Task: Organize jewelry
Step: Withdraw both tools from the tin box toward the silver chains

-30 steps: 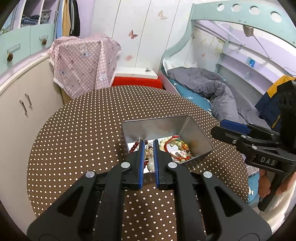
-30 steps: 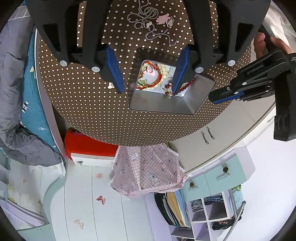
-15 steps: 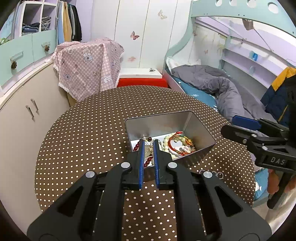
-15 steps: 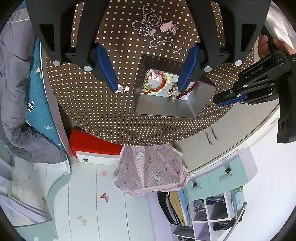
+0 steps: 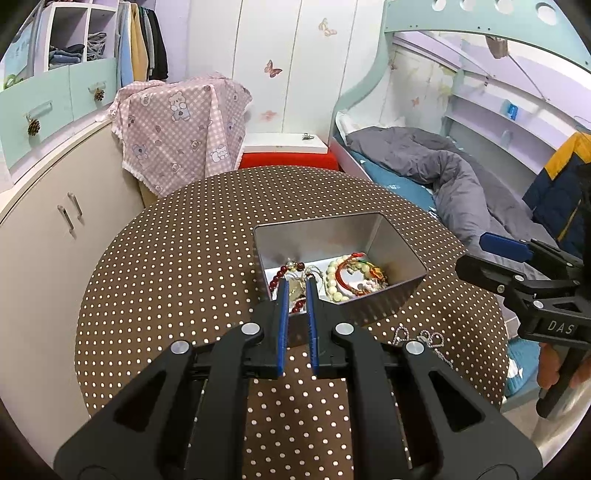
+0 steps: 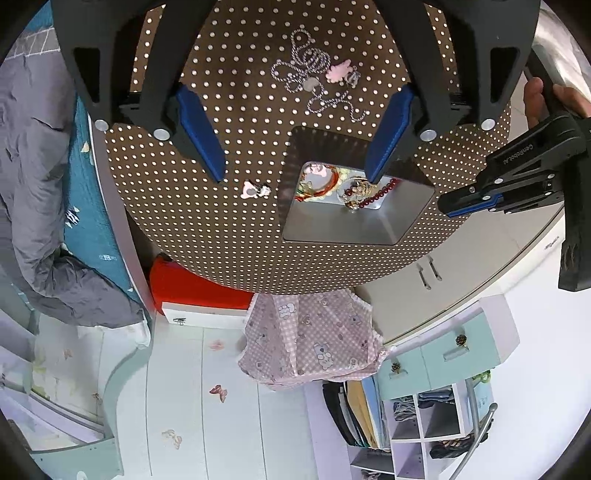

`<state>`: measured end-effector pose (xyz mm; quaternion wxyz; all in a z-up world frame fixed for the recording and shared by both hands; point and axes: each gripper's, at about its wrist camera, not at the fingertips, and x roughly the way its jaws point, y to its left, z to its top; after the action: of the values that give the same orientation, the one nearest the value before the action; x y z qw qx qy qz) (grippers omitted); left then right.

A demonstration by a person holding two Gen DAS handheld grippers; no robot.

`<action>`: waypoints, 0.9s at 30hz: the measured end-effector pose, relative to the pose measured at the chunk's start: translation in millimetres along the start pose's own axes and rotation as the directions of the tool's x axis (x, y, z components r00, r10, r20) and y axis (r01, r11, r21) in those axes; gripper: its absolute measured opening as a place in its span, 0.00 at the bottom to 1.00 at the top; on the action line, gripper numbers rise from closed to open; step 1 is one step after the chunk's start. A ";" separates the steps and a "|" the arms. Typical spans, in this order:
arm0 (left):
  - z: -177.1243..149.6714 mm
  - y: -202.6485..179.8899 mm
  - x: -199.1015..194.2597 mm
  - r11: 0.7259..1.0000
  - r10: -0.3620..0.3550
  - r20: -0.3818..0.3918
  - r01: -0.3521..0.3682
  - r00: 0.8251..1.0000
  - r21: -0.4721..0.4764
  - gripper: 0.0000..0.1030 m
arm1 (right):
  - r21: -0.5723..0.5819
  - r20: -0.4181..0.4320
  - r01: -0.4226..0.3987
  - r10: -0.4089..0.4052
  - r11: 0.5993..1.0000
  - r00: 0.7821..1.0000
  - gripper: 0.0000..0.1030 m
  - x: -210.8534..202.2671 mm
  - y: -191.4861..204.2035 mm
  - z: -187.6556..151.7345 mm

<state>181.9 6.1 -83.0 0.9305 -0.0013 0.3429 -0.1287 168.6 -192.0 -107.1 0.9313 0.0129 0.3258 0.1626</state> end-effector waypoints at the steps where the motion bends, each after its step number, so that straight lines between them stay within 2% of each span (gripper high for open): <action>1: -1.0 -0.1 -1.2 1.000 -0.009 0.001 0.009 1.000 -0.001 0.10 | 0.001 -0.001 0.005 -0.005 1.000 1.000 0.75 -1.2 -0.5 -1.6; 10: -13.5 -2.2 -6.2 0.997 -0.076 -0.034 0.075 0.997 -0.030 0.10 | 0.014 -0.025 0.042 -0.041 0.999 0.999 0.76 -11.6 -1.1 -20.8; 14: -20.6 -8.2 -8.1 0.996 -0.083 -0.045 0.082 0.996 -0.019 0.10 | 0.020 -0.038 0.049 -0.048 0.999 0.998 0.76 -14.9 -0.6 -28.8; 19: -31.6 -19.2 -3.0 0.991 -0.136 -0.093 0.135 0.986 -0.019 0.10 | 0.043 -0.062 0.068 -0.065 0.997 0.996 0.76 -17.7 -5.8 -45.1; 20: -33.7 -22.1 0.5 0.990 -0.143 -0.116 0.141 0.983 -0.020 0.16 | 0.049 -0.066 0.070 -0.067 0.996 0.996 0.76 -18.2 -6.9 -47.4; 21: -35.6 -24.0 4.0 0.988 -0.157 -0.138 0.154 0.978 -0.030 0.44 | 0.055 -0.070 0.074 -0.070 0.996 0.995 0.76 -19.0 -8.5 -50.3; 22: -36.6 -25.0 6.2 0.985 -0.170 -0.148 0.165 0.974 -0.043 0.65 | 0.061 -0.073 0.081 -0.076 0.995 0.994 0.76 -20.4 -8.9 -53.9; 23: -37.9 -26.2 6.8 0.981 -0.192 -0.139 0.186 0.972 -0.055 0.76 | 0.064 -0.075 0.084 -0.079 0.994 0.994 0.76 -21.5 -10.1 -56.2; 27: -40.2 -39.2 7.8 0.980 -0.198 -0.142 0.197 0.970 -0.020 0.76 | 0.083 -0.082 0.096 -0.089 0.992 0.993 0.76 -25.3 -16.4 -64.1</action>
<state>152.6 -30.2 -115.2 0.8861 -0.0288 0.4072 -0.2194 115.7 -220.7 -144.4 0.9229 0.0321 0.3690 0.1053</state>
